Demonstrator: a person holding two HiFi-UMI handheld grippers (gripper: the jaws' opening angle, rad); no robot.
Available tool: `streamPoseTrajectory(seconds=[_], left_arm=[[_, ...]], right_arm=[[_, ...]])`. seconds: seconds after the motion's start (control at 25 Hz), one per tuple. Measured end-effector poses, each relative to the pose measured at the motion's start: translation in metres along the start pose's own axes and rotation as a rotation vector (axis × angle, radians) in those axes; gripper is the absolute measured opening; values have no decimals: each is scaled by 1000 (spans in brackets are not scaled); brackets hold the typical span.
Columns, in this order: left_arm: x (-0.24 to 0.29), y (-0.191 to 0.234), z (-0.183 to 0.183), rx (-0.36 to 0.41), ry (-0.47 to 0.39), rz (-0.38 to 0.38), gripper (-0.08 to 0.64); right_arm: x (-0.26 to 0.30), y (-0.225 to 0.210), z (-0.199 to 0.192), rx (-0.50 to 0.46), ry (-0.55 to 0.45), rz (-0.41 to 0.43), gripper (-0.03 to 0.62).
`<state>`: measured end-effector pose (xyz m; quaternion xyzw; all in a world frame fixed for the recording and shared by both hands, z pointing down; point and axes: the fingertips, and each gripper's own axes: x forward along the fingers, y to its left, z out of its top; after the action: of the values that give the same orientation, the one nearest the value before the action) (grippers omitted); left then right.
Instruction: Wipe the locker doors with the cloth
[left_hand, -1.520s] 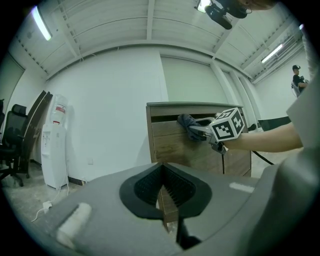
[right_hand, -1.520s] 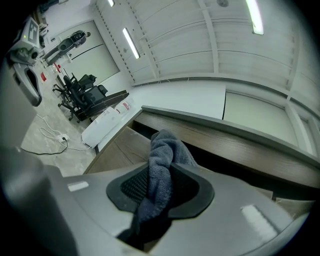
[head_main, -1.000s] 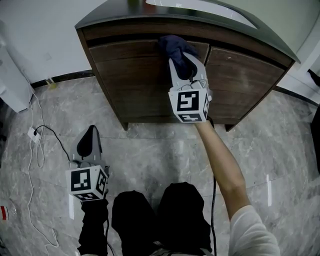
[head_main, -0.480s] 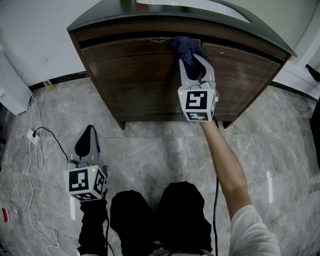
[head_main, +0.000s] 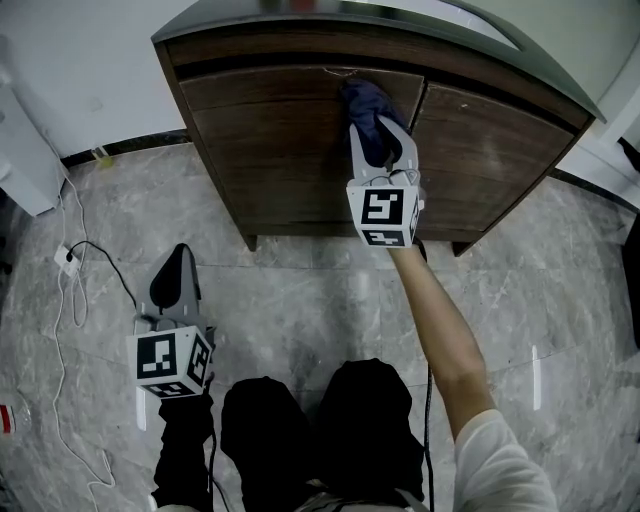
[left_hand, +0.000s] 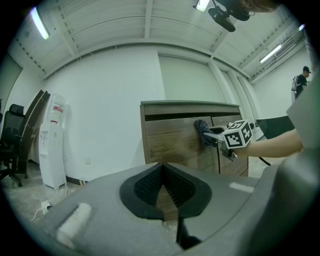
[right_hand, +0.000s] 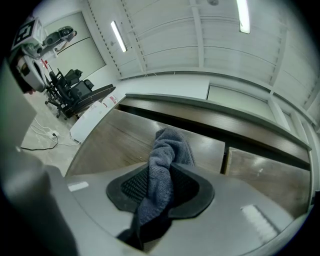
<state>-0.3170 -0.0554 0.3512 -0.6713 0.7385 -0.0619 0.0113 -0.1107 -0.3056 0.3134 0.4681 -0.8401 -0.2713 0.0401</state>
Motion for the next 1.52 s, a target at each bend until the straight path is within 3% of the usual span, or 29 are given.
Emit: streamPoseTrajectory(seconds=[0.48, 1.08, 1.52], left_arm=[[-15, 25, -7, -14, -9, 20, 0], [-38, 54, -39, -49, 51, 55, 0], [-50, 69, -46, -50, 64, 69, 0]], right_arm=[[16, 64, 11, 19, 10, 66, 110], [41, 156, 22, 64, 30, 173, 110], [60, 221, 35, 39, 20, 257, 110]])
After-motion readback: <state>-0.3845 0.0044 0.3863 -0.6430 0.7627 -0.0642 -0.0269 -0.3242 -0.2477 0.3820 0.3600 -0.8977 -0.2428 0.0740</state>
